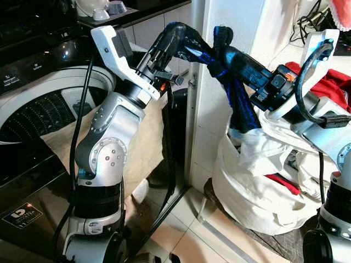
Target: Clothes washing
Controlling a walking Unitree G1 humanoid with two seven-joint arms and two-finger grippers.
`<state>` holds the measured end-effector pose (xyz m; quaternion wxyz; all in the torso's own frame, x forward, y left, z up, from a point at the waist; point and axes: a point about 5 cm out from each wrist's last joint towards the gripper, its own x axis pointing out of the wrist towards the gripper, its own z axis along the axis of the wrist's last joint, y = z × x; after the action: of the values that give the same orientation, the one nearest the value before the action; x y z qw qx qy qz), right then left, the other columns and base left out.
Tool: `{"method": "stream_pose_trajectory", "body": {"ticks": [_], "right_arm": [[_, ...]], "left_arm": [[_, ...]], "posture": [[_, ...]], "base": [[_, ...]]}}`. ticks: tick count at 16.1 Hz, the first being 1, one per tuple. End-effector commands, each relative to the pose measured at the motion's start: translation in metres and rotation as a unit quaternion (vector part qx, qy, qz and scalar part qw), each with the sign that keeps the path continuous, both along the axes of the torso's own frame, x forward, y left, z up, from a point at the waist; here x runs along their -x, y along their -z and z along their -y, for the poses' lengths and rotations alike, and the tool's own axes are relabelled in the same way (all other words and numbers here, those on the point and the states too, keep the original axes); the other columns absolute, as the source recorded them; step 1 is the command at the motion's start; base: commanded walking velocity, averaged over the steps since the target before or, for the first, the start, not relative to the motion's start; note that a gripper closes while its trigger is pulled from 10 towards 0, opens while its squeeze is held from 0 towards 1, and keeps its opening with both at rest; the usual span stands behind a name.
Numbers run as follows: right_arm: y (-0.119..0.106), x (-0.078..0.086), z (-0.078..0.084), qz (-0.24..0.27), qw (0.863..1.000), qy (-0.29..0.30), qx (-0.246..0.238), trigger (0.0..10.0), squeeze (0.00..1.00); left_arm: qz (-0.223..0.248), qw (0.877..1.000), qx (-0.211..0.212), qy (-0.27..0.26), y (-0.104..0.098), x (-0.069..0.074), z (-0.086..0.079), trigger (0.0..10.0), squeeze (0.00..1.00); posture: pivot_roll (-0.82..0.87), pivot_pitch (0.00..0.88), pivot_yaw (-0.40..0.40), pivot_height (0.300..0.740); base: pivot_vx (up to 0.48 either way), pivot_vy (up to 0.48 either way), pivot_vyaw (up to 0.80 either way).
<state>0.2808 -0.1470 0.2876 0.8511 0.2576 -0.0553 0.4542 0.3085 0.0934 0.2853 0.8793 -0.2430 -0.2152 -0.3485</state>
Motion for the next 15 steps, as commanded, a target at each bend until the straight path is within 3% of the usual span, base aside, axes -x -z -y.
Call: {"method": "stream_pose_trajectory", "body": {"ticks": [1, 5, 6, 7, 8, 9, 10, 11, 12, 13, 14, 15], "right_arm": [[-0.006, -0.002, 0.001, 0.011, 1.0, 0.008, 0.005, 10.0, 1.0], [0.0, -0.004, 0.001, 0.009, 0.998, 0.034, 0.052, 10.0, 1.0], [0.003, -0.008, 0.005, 0.011, 0.994, 0.062, 0.091, 10.0, 0.23], [0.005, -0.009, 0.007, 0.016, 0.991, 0.071, 0.11, 10.0, 0.0], [0.005, -0.008, 0.008, 0.027, 0.989, 0.073, 0.129, 10.0, 0.0], [0.003, -0.006, 0.006, 0.033, 0.99, 0.062, 0.124, 10.0, 0.0], [0.003, -0.003, -0.002, 0.04, 0.99, 0.045, 0.125, 10.0, 0.0], [0.005, -0.001, -0.009, 0.045, 0.989, 0.033, 0.135, 10.0, 0.0], [0.006, -0.001, -0.012, 0.046, 0.989, 0.03, 0.14, 10.0, 0.0], [0.01, -0.001, -0.017, 0.045, 0.987, 0.024, 0.152, 10.0, 0.0], [0.014, -0.001, -0.022, 0.045, 0.985, 0.022, 0.162, 10.0, 0.0], [0.017, -0.001, -0.025, 0.043, 0.984, 0.021, 0.169, 10.0, 0.0]], "left_arm": [[0.01, 1.0, 0.002, -0.022, -0.006, -0.003, -0.007, 0.0, 0.0], [0.007, 0.999, -0.019, -0.048, -0.005, -0.008, -0.013, 0.0, 0.0], [0.003, 0.996, -0.046, -0.078, -0.004, -0.016, -0.02, 0.0, 0.0], [-0.001, 0.993, -0.059, -0.098, -0.004, -0.021, -0.026, 0.0, 0.0], [-0.002, 0.973, -0.13, -0.188, -0.004, -0.037, -0.043, 0.0, 0.0], [-0.003, 0.949, -0.174, -0.263, -0.008, -0.052, -0.061, 0.0, 0.0], [-0.018, 0.898, -0.238, -0.369, -0.014, -0.074, -0.084, 0.0, 0.0], [-0.028, 0.852, -0.296, -0.431, -0.017, -0.087, -0.1, 0.0, 0.0], [-0.035, 0.842, -0.31, -0.439, -0.016, -0.09, -0.103, 0.0, 0.0], [-0.077, 0.791, -0.368, -0.483, -0.007, -0.099, -0.115, 0.0, 0.0], [-0.108, 0.75, -0.391, -0.522, 0.002, -0.102, -0.128, 0.0, 0.0], [-0.12, 0.718, -0.407, -0.552, 0.008, -0.103, -0.138, 0.0, 0.0]], "posture": [[-0.08, 0.0, 0.062, 0.74], [-0.09, 0.0, 0.064, 0.74], [-0.09, 0.0, 0.066, 0.74], [-0.09, 0.0, 0.067, 0.74], [-0.08, 0.0, 0.065, 0.74], [-0.08, 0.0, 0.062, 0.74], [-0.08, 0.0, 0.063, 0.74], [-0.08, 0.0, 0.066, 0.74], [-0.08, 0.0, 0.065, 0.74], [-0.09, 0.0, 0.072, 0.74], [-0.09, 0.0, 0.077, 0.74], [-0.1, 0.0, 0.084, 0.74]], "base": [[0.0, 0.0, 0.0], [0.0, 0.0, 0.0], [0.0, 0.0, 0.0], [0.0, 0.0, 0.0], [0.0, 0.0, 0.0], [0.0, 0.0, 0.0], [0.0, 0.0, 0.0], [0.0, 0.0, 0.0], [0.0, 0.0, 0.0], [0.0, 0.0, 0.0], [0.0, 0.0, 0.0], [0.0, 0.0, 0.0]]}}
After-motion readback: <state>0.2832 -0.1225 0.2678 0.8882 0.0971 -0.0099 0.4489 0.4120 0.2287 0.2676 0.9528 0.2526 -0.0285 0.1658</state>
